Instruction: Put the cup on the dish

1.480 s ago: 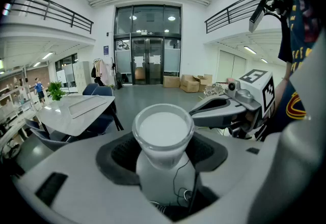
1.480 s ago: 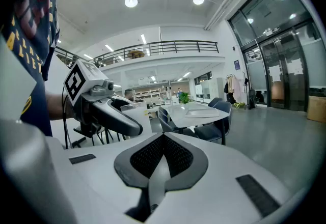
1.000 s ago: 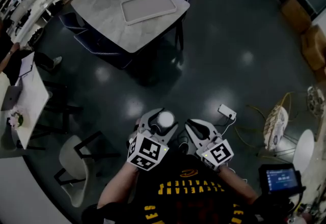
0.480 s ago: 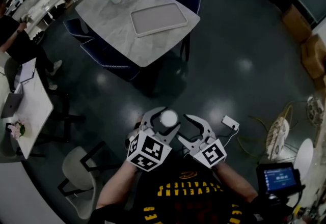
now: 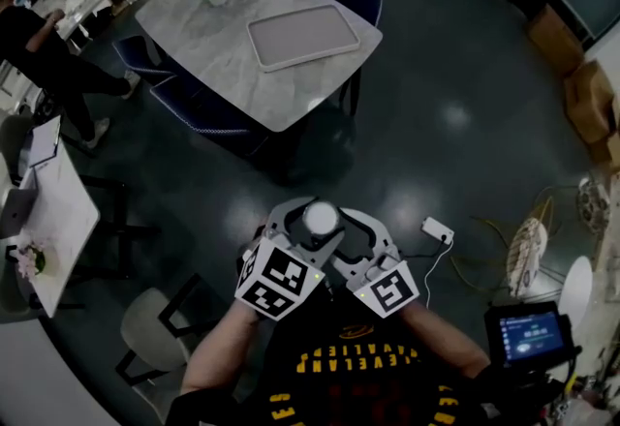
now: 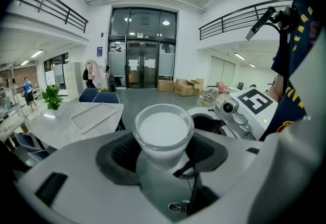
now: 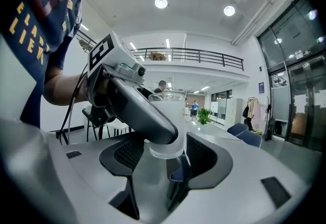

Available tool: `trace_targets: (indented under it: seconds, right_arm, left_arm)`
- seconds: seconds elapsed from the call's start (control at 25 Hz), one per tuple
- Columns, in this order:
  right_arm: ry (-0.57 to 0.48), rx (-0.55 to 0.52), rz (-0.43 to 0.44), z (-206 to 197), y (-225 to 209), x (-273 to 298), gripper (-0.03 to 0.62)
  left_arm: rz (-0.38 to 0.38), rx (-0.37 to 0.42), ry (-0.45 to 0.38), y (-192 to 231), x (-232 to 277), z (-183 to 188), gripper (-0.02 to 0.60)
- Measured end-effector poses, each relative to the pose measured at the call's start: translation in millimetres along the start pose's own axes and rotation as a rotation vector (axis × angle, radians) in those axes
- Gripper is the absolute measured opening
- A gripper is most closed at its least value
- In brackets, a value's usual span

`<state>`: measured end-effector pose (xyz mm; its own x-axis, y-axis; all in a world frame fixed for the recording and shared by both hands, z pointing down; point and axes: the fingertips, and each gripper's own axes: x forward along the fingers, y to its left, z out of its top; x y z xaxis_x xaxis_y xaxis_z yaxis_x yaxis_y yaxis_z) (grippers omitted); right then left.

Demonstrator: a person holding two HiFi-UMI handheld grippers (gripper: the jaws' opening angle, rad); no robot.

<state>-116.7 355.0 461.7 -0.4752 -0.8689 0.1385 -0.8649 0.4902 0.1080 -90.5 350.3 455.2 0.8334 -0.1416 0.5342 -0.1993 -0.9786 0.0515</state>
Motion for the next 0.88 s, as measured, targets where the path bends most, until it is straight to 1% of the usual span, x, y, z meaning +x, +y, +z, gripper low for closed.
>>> trace_targets:
  seconds: [0.24, 0.4, 0.52, 0.6, 0.72, 0.88]
  right_arm:
    - [-0.066, 0.037, -0.044, 19.1, -10.0, 14.0, 0.247]
    - [-0.079, 0.055, -0.044, 17.4, -18.9, 18.8, 0.245]
    - [-0.111, 0.078, -0.038, 21.8, -26.5, 22.3, 0.241]
    - [-0.125, 0.096, -0.029, 25.2, -32.7, 25.3, 0.239]
    - [-0.162, 0.114, -0.016, 34.5, -46.8, 32.8, 0.238]
    - [-0.201, 0.127, 0.013, 42.6, -77.8, 48.5, 0.238]
  left_arm:
    - [-0.019, -0.04, -0.025, 9.6, -4.9, 15.1, 0.264]
    - [-0.015, -0.039, -0.023, 16.8, 0.7, 19.7, 0.264]
    - [-0.003, -0.041, -0.046, 23.1, 2.3, 27.0, 0.264]
    - [0.004, -0.055, -0.089, 28.9, 1.9, 36.2, 0.264]
    - [0.025, -0.106, -0.187, 42.6, 1.5, 56.1, 0.264]
    - [0.076, -0.124, -0.27, 68.9, 12.3, 80.7, 0.264]
